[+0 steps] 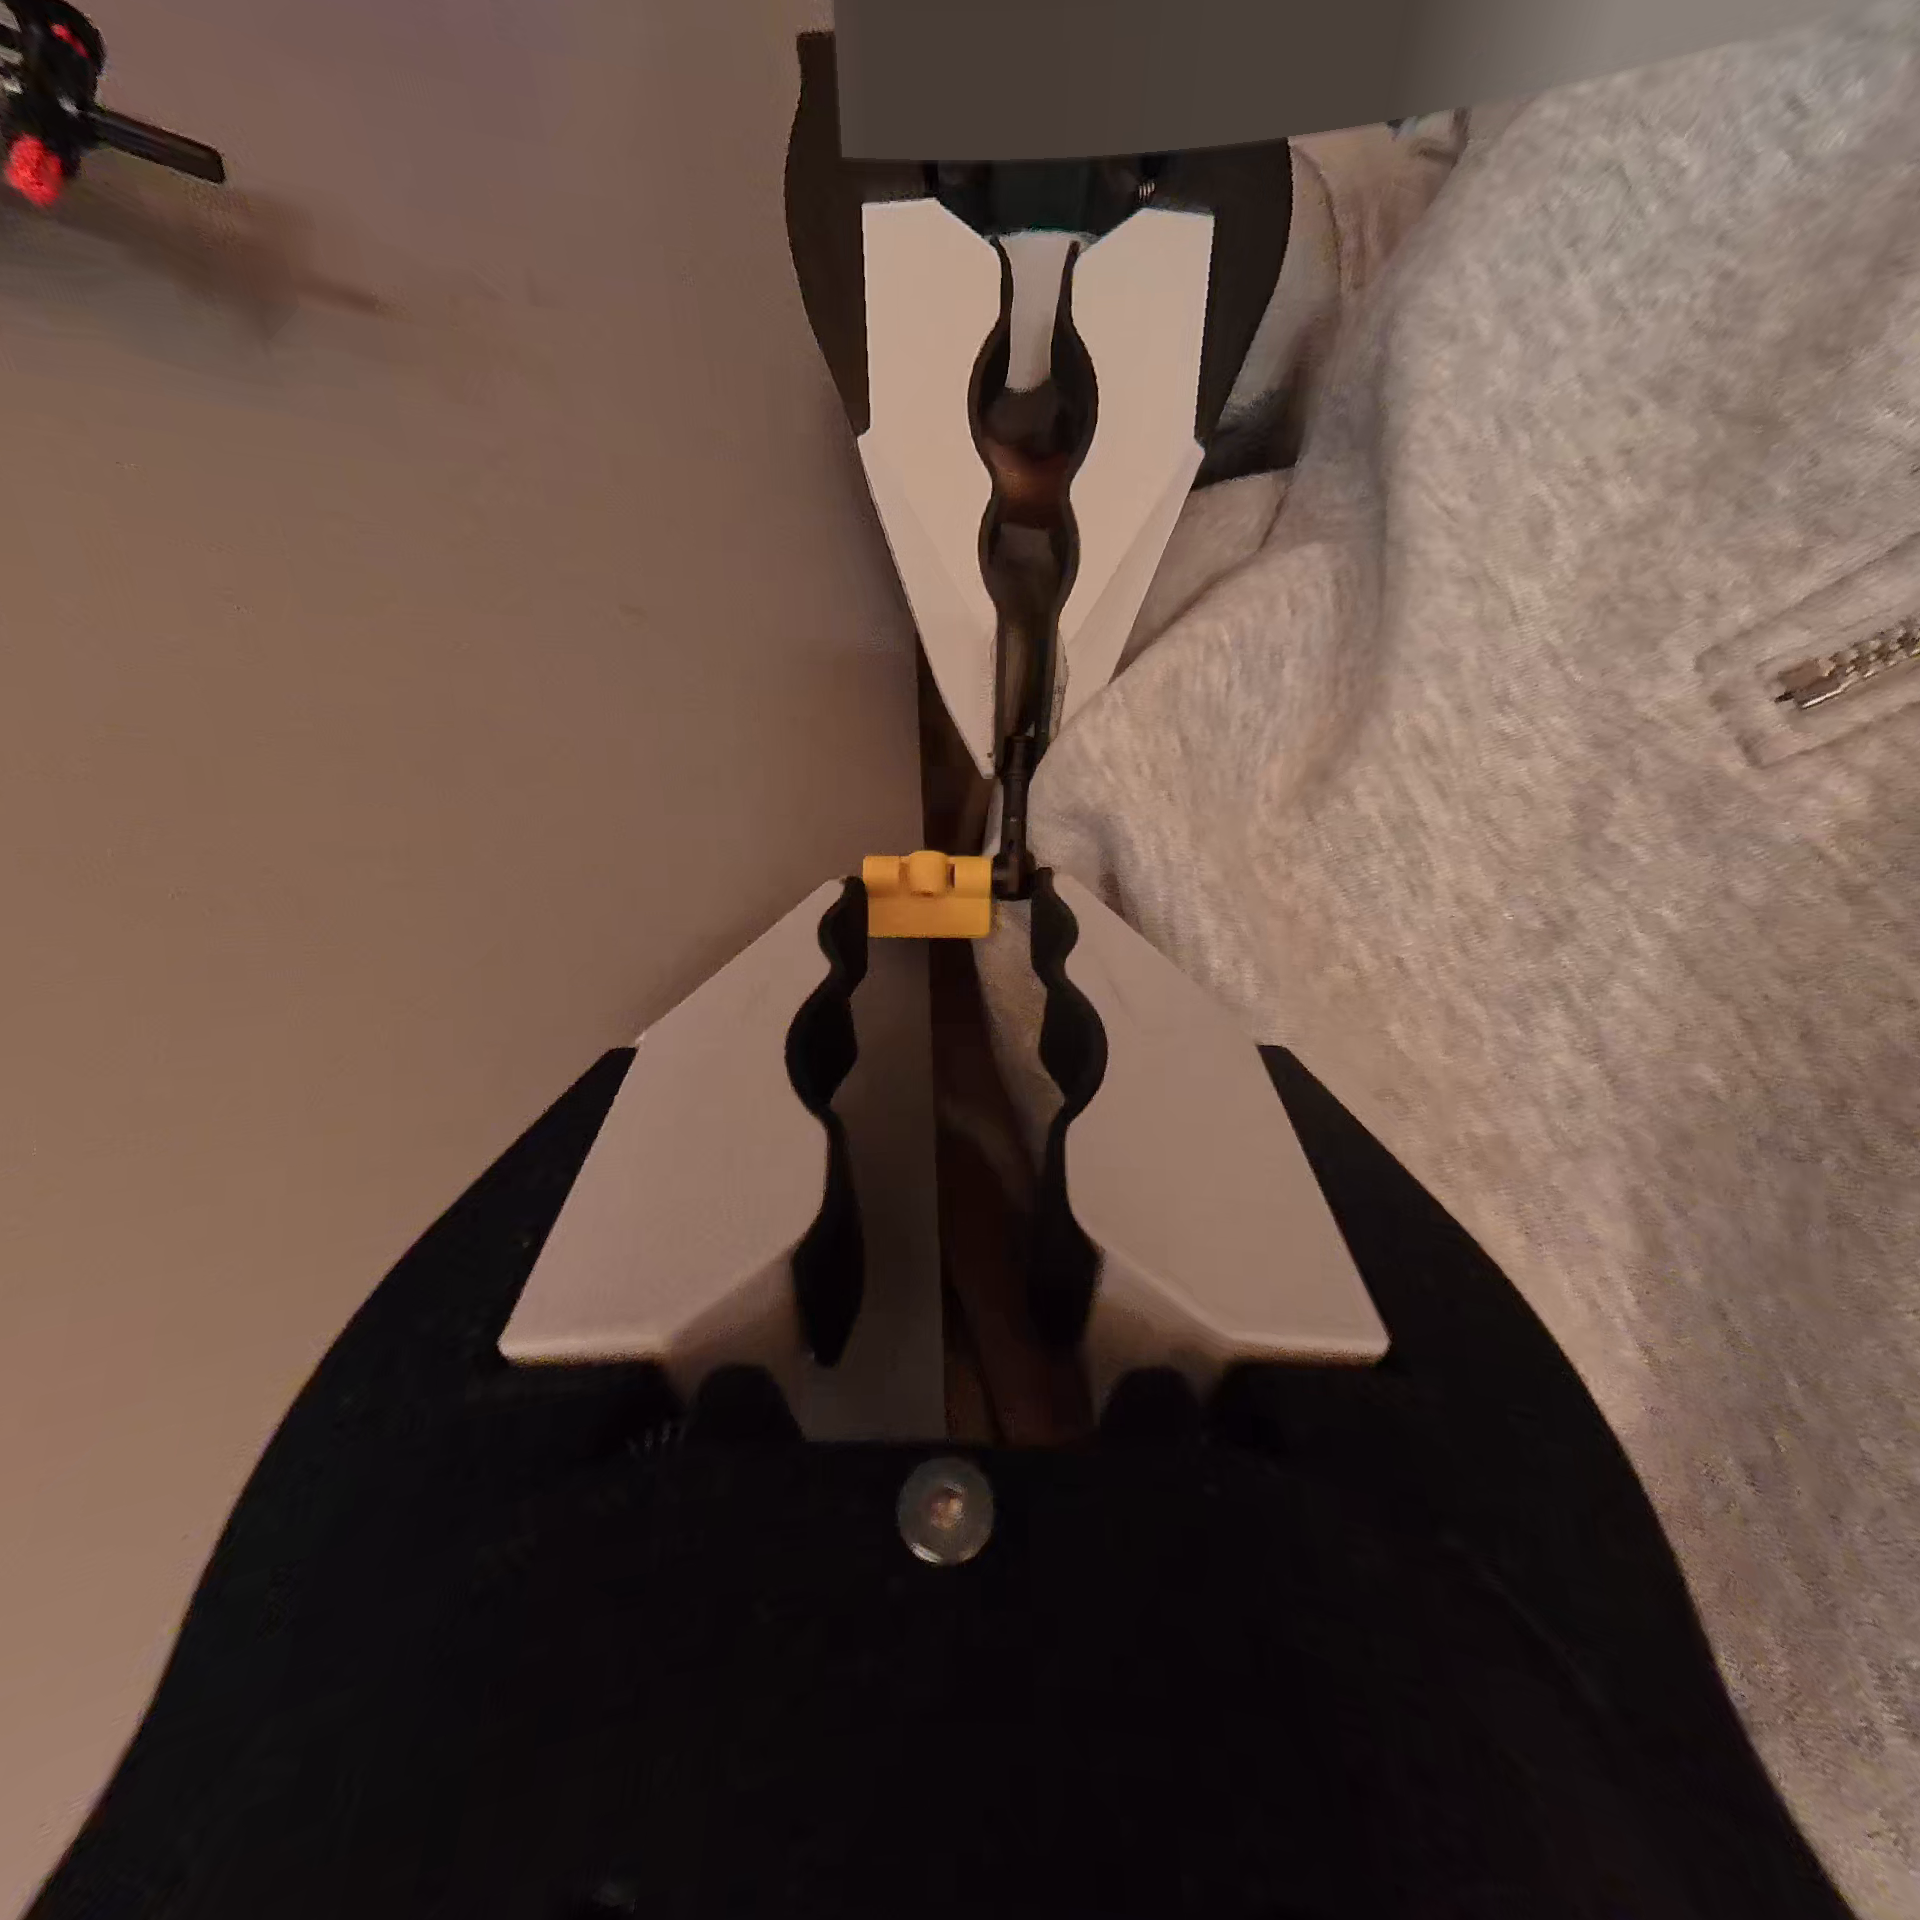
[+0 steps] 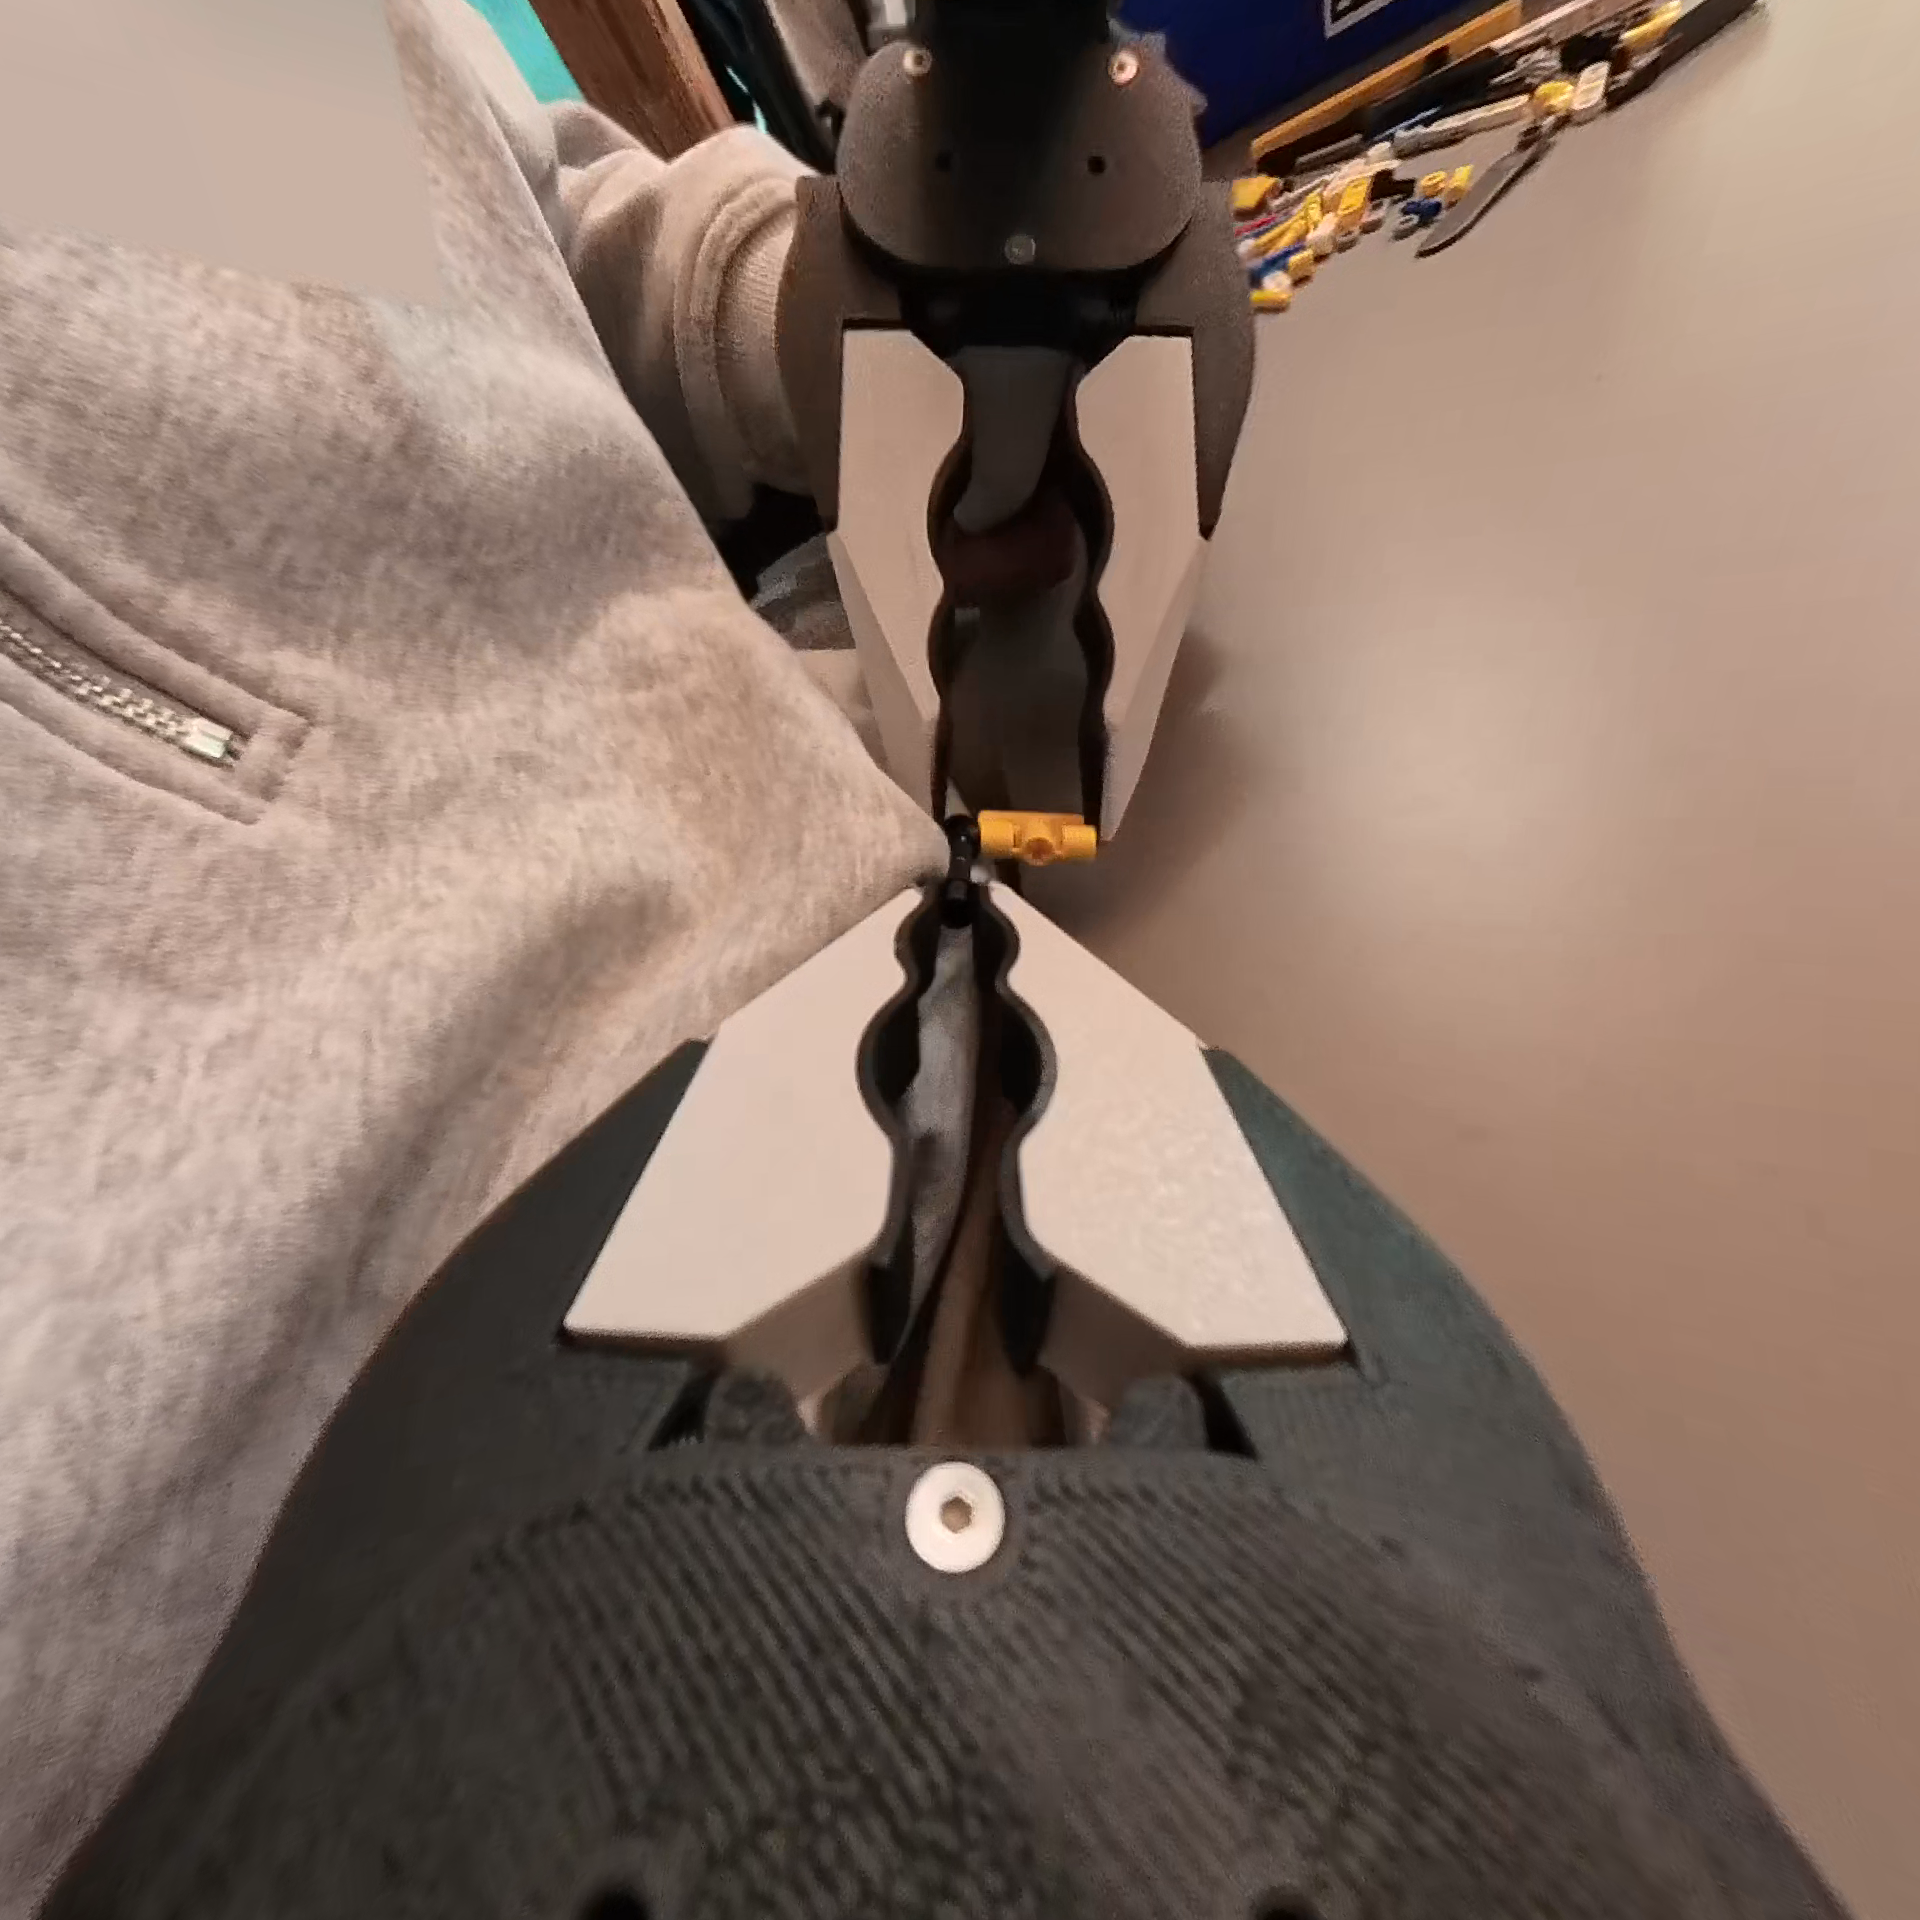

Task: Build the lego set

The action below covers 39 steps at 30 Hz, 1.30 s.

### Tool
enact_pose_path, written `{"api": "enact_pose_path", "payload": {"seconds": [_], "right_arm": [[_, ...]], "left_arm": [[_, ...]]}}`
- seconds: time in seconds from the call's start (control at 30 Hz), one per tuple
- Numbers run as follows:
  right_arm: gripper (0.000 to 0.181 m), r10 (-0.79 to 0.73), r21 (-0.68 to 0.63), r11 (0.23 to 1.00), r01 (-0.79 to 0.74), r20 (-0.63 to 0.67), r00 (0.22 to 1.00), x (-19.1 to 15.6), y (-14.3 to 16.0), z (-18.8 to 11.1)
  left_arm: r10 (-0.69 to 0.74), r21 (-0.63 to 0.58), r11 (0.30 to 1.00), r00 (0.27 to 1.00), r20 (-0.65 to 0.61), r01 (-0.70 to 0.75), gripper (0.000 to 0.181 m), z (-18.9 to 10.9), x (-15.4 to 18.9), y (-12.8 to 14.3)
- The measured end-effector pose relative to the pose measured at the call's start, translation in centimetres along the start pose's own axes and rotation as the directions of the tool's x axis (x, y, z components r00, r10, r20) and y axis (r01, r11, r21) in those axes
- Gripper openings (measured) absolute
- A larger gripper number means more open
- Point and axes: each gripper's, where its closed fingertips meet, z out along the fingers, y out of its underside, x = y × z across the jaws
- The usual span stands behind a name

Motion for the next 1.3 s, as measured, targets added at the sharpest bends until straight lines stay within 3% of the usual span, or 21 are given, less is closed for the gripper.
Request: {"api": "enact_pose_path", "payload": {"seconds": [0.2, 0.37, 0.6, 0.83, 1.07, 1.2, 1.3], "right_arm": [[0.005, 0.070, 0.004, 0.998, -0.070, 0.087, 0.994, 1.0, -1.7, -0.8], [0.005, 0.159, -0.038, 0.987, -0.154, 0.175, 0.972, 1.1, -1.7, -0.9], [0.004, 0.181, -0.050, 0.983, -0.175, 0.156, 0.971, 1.5, -1.4, -0.9], [0.004, 0.107, -0.156, 0.984, -0.088, 0.122, 0.987, 1.5, -0.3, -0.9], [0.004, 0.071, -0.200, 0.979, -0.046, 0.118, 0.990, 2.2, -0.1, -0.8], [0.004, 0.083, -0.192, 0.979, -0.063, 0.099, 0.992, 2.5, 0.0, -0.7], [0.005, 0.116, -0.161, 0.982, -0.103, 0.074, 0.991, 2.9, 0.0, -0.6]], "left_arm": [[-0.066, 0.110, 0.992, 0.998, -0.008, 0.067, 0.029, -0.9, -1.1, -1.6], [-0.052, 0.102, 0.993, 0.999, -0.004, 0.052, 0.029, -0.8, -1.1, -1.6], [-0.099, 0.109, 0.989, 0.995, -0.021, 0.101, 0.028, -0.9, -1.5, -1.7], [-0.080, 0.017, 0.997, 0.997, 0.006, 0.080, 0.029, 0.2, -1.4, -0.7], [-0.112, 0.014, 0.994, 0.993, 0.039, 0.112, 0.029, 0.2, -2.1, -0.6], [-0.129, 0.004, 0.992, 0.991, 0.046, 0.129, 0.029, 0.3, -2.4, -0.5], [-0.096, 0.035, 0.995, 0.992, 0.085, 0.094, 0.039, 0.0, -2.4, -0.8]]}}
